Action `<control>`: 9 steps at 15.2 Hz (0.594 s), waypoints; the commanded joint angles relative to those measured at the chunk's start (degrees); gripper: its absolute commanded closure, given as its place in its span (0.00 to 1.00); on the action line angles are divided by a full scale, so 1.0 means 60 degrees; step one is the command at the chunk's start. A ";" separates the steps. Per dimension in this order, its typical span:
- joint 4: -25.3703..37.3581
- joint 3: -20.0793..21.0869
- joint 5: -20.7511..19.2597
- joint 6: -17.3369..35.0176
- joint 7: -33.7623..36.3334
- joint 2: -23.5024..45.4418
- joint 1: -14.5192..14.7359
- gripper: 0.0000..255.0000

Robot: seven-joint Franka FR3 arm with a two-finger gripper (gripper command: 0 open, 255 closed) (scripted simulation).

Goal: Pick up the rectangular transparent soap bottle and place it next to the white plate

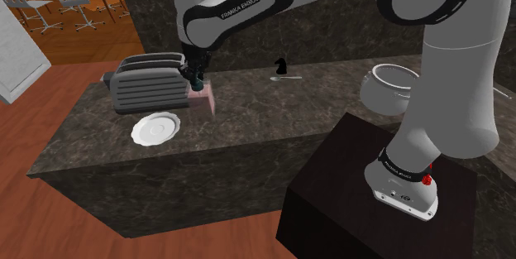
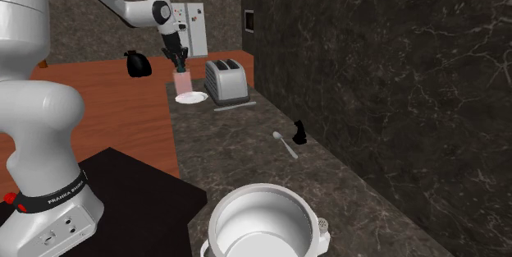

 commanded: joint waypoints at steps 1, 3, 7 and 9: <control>-0.0071 0.0003 0.0008 0.0198 0.0002 0.0118 -0.0007 1.00; -0.0186 0.0007 0.0012 0.0412 0.0009 0.0218 -0.0010 1.00; -0.0399 0.0014 0.0020 0.0835 0.0024 0.0428 -0.0016 1.00; -0.0486 0.0018 0.0025 0.1040 0.0030 0.0547 -0.0020 1.00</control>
